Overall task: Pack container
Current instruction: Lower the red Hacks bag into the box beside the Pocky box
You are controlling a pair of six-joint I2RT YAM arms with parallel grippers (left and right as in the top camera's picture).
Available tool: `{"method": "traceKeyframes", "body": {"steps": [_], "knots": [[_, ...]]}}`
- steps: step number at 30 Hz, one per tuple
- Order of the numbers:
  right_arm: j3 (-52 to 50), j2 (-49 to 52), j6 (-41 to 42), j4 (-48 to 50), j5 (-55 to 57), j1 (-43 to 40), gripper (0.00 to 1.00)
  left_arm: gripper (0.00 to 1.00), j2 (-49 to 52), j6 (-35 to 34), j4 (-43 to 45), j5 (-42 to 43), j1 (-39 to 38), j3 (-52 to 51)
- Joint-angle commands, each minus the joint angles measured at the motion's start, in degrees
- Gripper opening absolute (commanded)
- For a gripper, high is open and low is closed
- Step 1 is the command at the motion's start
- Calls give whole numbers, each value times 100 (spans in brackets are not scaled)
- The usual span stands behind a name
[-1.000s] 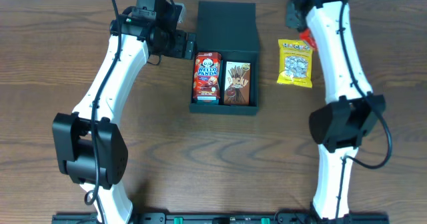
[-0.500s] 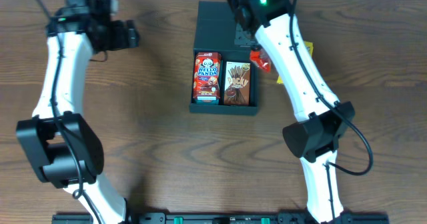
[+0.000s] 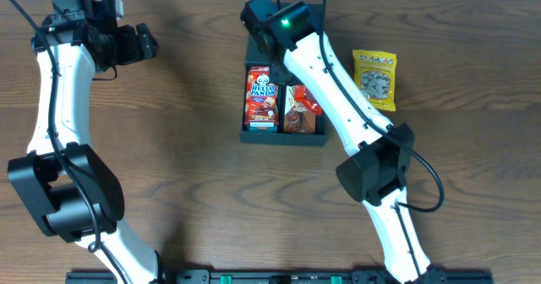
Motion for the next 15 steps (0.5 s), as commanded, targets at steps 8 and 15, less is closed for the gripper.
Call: {"method": "traceKeyframes", "body": {"steps": [8, 15], "knots": [[-46, 317, -140, -186, 87, 116, 1, 95, -205, -9, 4, 85, 9, 15], [81, 315, -525, -7, -107, 85, 41, 95, -205, -11, 0, 85, 9, 15]]}}
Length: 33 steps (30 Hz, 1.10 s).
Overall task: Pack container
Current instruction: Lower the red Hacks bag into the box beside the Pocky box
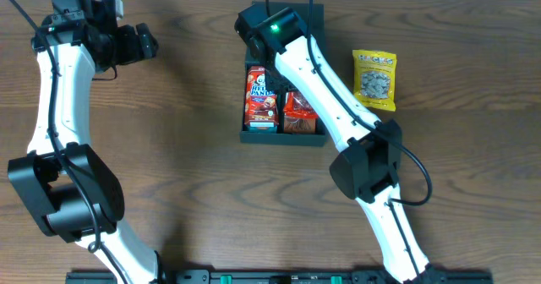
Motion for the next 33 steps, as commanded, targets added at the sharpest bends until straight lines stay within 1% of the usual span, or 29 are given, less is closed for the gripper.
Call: {"method": "traceKeyframes", "body": {"steps": [1, 3, 7, 8, 9, 11, 16, 19, 26, 33], "knots": [[177, -7, -238, -9, 46, -9, 41, 95, -205, -13, 2, 63, 9, 15], [302, -46, -321, 15, 70, -46, 40, 95, -205, -11, 2, 63, 9, 15], [629, -138, -629, 238, 92, -170, 35, 95, -205, -11, 4, 63, 9, 15], [667, -140, -682, 361, 90, -229, 32, 95, -205, -11, 4, 63, 9, 15], [664, -140, -688, 492, 87, -315, 23, 95, -205, -11, 4, 63, 9, 15], [612, -103, -739, 769, 13, -538, 2, 95, -205, -11, 0, 63, 9, 15], [459, 0, -1303, 1268, -1003, -931, 1, 95, -205, -11, 4, 63, 9, 15], [59, 50, -1582, 1631, -1095, -960, 1, 95, -205, -11, 9, 63, 9, 15], [-979, 50, -1655, 2149, -1451, -968, 1, 95, -205, -11, 7, 63, 9, 15], [-1528, 50, -1672, 2391, -1478, -949, 1, 95, -205, -13, 2, 63, 9, 15]]}}
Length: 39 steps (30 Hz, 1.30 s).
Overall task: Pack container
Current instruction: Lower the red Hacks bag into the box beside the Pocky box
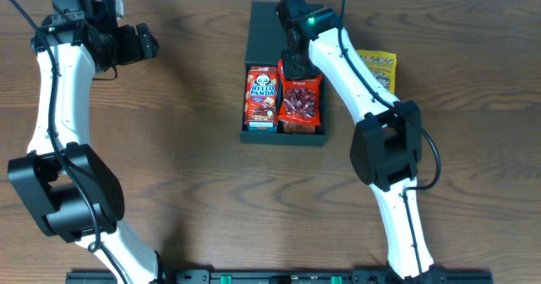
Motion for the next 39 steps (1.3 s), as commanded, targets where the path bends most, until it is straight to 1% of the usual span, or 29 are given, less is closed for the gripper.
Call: {"method": "traceKeyframes", "body": {"steps": [1, 9, 15, 20, 26, 34, 39], "knots": [[-160, 52, -85, 11, -42, 52, 1, 95, -205, -13, 0, 39, 9, 15], [-160, 48, -254, 48, -184, 68, 1, 95, -205, -13, 2, 68, 2, 15], [358, 0, -262, 210, -188, 107, 1, 95, -205, -13, -2, 79, 2, 15], [402, 0, -341, 505, -188, 162, 1, 95, -205, -13, -4, 79, 2, 15], [216, 50, -407, 540, -188, 162, 2, 95, -205, -13, 2, 79, 2, 15], [-372, 52, -490, 540, -302, 160, 1, 95, -205, -13, 0, 79, 2, 15], [-378, 52, -492, 527, -299, 160, 1, 95, -205, -13, -4, 79, 2, 15]]}}
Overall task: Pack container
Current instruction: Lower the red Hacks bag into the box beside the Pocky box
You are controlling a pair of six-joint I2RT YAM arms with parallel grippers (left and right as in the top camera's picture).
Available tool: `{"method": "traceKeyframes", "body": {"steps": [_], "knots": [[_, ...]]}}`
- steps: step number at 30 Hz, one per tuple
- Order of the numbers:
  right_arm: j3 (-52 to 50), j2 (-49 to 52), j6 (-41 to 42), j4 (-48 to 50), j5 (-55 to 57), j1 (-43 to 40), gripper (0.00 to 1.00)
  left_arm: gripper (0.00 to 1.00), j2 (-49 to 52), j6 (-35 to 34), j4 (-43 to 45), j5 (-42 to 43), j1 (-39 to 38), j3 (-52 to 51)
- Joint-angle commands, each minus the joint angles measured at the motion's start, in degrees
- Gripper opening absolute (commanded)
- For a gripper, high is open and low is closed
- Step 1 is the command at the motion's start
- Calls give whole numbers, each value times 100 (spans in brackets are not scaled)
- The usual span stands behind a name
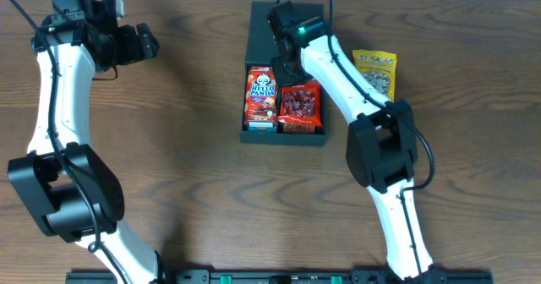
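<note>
A dark rectangular container (283, 139) lies at the back middle of the table. Its left half holds a red Hello Panda box (262, 98). A red snack bag (299, 105) lies flat in its right half. My right gripper (284, 69) hovers over the container's back part, just behind the red bag's top edge. It looks open and holds nothing. A yellow bag of seeds (374, 78) lies on the table to the right of the container. My left gripper (149, 41) hangs far to the left, open and empty.
The right arm (347, 68) stretches across the gap between the container and the yellow bag. The left arm (55, 106) runs down the table's left side. The table's back edge is just behind the container.
My right gripper has shifted a little to the left and toward the container's back. The red bag lies where it was. The left arm has not moved.
At first my right gripper was at the container's back left, with the red bag tilted and partly under the arm. Then the arm covered more of the container. Later the bag lay flat beside the Hello Panda box, where it stays now.
</note>
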Motion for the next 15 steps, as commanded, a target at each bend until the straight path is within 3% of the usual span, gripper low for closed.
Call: {"method": "traceKeyframes", "body": {"steps": [1, 10, 15], "knots": [[-37, 52, -81, -22, -2, -26, 1, 95, -205, -11, -4, 42, 2, 15], [378, -813, -52, -122, 778, -114, 1, 95, -205, -11, -15, 39, 2, 15], [378, -1119, 98, -590, 1034, -837, 1, 95, -205, -11, -17, 42, 2, 15]]}}
